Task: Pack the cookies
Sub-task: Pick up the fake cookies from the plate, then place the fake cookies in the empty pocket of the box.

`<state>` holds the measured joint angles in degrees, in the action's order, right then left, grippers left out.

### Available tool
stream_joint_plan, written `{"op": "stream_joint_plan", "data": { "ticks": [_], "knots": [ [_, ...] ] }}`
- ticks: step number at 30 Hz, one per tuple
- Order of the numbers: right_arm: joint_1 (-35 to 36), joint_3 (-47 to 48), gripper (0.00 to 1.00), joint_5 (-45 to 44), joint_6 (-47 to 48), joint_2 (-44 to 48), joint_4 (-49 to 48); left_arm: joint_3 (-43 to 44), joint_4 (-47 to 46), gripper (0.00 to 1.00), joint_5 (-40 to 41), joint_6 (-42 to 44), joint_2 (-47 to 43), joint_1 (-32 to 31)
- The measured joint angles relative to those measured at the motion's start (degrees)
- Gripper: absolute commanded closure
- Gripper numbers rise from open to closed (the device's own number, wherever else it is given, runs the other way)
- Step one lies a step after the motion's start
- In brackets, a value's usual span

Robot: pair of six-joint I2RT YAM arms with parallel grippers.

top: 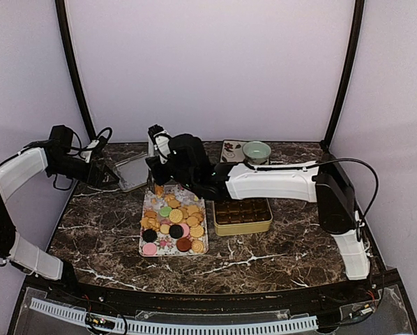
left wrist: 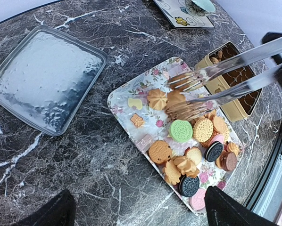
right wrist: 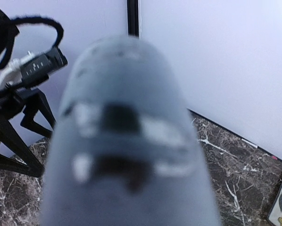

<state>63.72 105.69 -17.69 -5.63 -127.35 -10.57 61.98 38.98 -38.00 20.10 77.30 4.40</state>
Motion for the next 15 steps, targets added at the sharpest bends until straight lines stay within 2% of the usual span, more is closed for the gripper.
{"op": "stream_joint_plan", "data": {
  "ticks": [7, 15],
  "knots": [
    [-0.02, -8.68, 0.69, -1.51, 0.81, 12.74, -2.38, 0.00, -0.04, 0.02, 0.46, -0.26, 0.92, 0.00],
    [-2.62, -28.52, 0.70, -6.80, 0.33, 26.01, -5.03, 0.02, -0.13, 0.02, 0.59, -0.85, 1.07, 0.00]
  ]
}}
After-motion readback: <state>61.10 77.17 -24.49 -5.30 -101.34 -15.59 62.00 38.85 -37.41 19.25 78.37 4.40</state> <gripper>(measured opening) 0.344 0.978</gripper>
